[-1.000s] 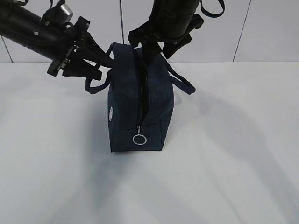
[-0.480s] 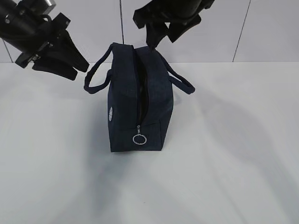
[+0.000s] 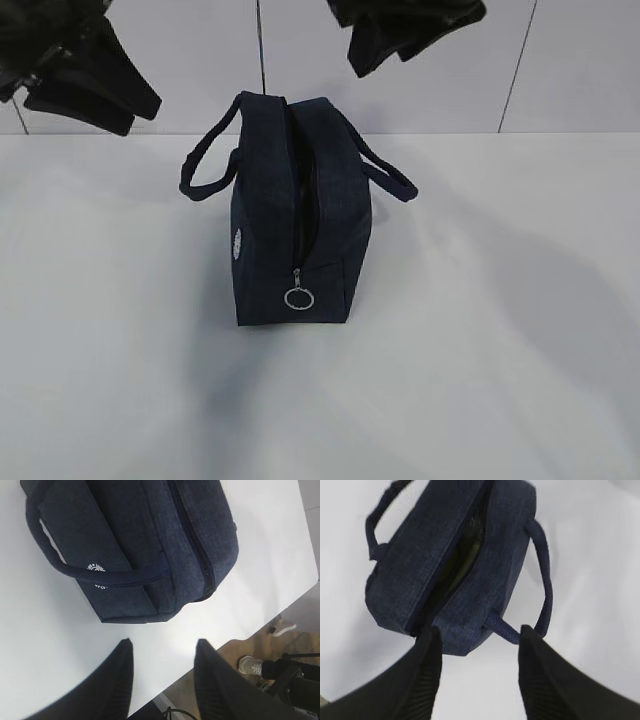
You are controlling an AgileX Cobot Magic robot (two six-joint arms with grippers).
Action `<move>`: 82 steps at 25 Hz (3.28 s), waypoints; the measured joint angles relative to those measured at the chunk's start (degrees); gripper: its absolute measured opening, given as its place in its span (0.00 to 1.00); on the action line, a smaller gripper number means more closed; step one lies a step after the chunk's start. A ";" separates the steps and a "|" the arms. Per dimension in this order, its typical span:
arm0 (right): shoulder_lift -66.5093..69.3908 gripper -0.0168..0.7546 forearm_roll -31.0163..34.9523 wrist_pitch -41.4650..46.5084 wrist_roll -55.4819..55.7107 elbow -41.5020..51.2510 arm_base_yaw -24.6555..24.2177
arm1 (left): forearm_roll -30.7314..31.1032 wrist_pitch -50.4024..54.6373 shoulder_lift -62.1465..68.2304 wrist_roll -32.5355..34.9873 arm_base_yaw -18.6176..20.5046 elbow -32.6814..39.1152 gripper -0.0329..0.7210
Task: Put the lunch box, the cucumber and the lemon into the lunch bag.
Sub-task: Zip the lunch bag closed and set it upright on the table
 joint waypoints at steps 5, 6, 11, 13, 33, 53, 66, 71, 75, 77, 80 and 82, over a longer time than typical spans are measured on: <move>-12.54 0.50 0.00 -15.25 -0.02 16.27 0.00 | 0.08 0.14 -1.81 -0.33 0.00 0.00 0.43; -14.90 0.50 0.00 -17.57 -0.25 19.74 0.00 | 0.08 0.14 -2.02 -0.46 0.00 0.00 0.43; -23.42 0.50 0.00 -29.67 -1.34 35.98 0.00 | 0.21 0.27 -2.32 -1.29 0.00 0.00 0.43; -26.23 0.50 0.00 -33.80 -1.43 42.08 0.00 | 0.21 0.27 -2.52 -1.43 0.00 0.00 0.43; -23.99 0.50 0.76 -72.87 2.16 69.33 0.00 | 0.34 0.59 -2.74 -3.46 0.00 0.00 0.43; -10.57 0.43 -9.63 -122.83 6.98 83.35 0.00 | 0.34 0.68 -2.74 -4.26 0.00 0.00 0.43; 1.12 0.43 -10.77 -130.56 10.19 84.63 0.00 | 0.82 0.68 -2.74 -4.39 0.00 0.00 0.43; 2.69 0.43 -10.98 -130.90 10.19 84.63 0.00 | 1.29 0.68 -2.74 -4.39 0.00 0.00 0.43; 3.60 0.43 -10.98 -130.90 10.19 84.63 0.00 | 1.32 0.68 -2.74 -4.49 0.00 0.00 0.43; 3.69 0.43 -10.44 -130.90 10.19 84.63 0.00 | 1.32 0.68 -2.74 -4.49 0.00 0.00 0.43; 3.69 0.43 -10.11 -130.98 10.19 84.63 0.00 | 1.42 0.68 -2.74 -4.49 0.00 0.00 0.43; 3.82 0.43 -11.15 -131.02 10.23 84.63 0.00 | 1.42 0.68 -2.74 -4.49 0.00 0.00 0.43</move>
